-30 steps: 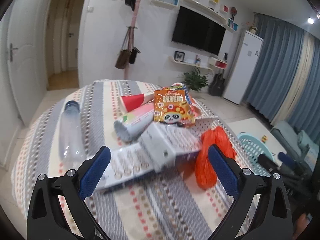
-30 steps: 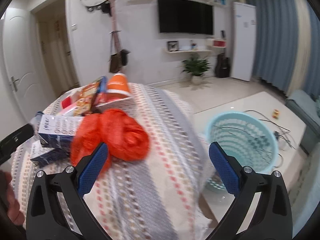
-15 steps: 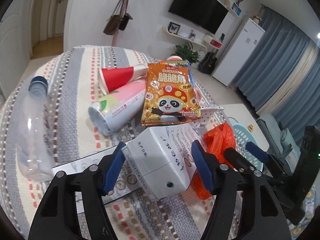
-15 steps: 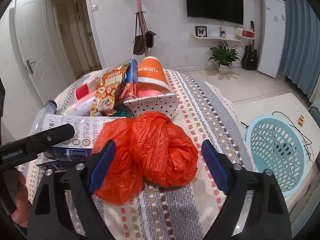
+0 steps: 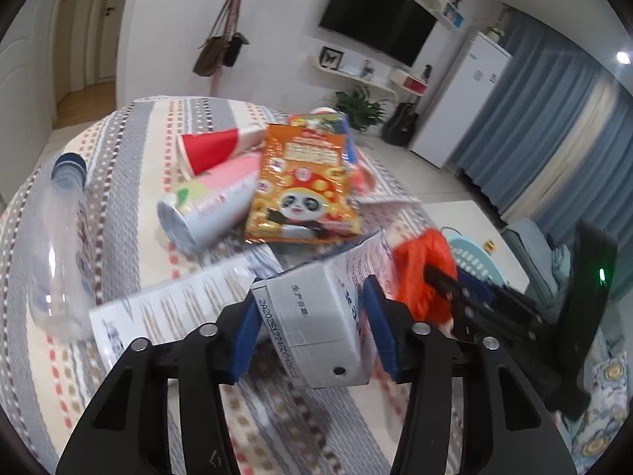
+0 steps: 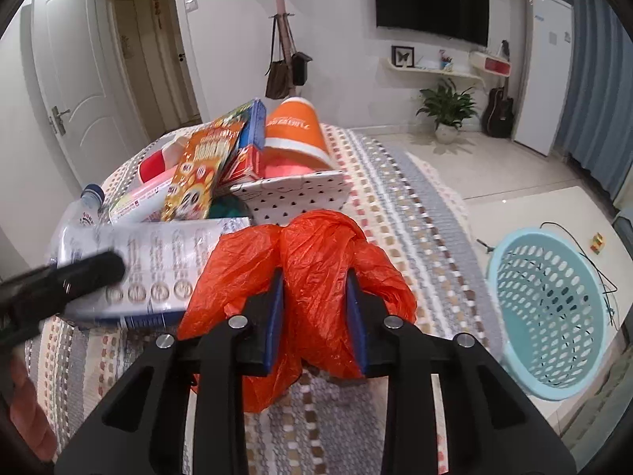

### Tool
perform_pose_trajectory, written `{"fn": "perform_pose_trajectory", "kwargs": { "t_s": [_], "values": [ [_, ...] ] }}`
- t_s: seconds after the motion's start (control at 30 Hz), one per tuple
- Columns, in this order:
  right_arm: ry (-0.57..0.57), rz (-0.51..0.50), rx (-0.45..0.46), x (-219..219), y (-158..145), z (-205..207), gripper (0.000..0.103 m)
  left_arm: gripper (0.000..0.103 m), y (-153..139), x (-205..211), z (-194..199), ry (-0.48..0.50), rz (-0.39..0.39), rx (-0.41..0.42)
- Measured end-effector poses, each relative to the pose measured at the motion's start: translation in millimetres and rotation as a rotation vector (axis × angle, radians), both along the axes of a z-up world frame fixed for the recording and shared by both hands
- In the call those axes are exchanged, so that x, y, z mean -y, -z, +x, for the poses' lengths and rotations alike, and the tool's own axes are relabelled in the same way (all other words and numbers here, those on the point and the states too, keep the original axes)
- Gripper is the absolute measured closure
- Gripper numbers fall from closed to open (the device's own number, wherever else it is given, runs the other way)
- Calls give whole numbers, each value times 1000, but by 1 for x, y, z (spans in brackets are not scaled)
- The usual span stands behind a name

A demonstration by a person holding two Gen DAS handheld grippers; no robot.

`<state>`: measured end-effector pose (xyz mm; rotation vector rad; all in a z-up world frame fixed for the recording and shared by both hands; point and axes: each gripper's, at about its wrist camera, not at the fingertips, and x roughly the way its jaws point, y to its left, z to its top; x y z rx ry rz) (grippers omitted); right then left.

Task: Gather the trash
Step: 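Grasp the white milk carton with the left tool while the right tool grasps the orange bag, then carry carton and orange bag to the blue basket and open both tools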

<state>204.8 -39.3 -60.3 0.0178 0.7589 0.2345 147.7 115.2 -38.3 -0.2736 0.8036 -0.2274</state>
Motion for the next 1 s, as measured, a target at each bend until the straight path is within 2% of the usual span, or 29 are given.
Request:
{"fn": "perform_pose_trajectory", "kwargs": {
  "t_s": [0.1, 0.23, 0.37, 0.6, 1.0],
  "values": [
    [26, 21, 19, 13, -6, -5, 78, 60, -1, 9, -12, 8, 29, 26],
    [57, 40, 39, 28, -15, -10, 79, 66, -7, 17, -23, 33, 17, 75],
    [96, 52, 80, 47, -30, -19, 79, 67, -20, 29, -29, 59, 35, 142],
    [184, 69, 134, 91, -49, -27, 79, 67, -43, 54, -30, 104, 10, 239],
    [383, 77, 141, 184, -47, -29, 79, 67, -65, 136, 16, 246, 9, 297]
  ]
}}
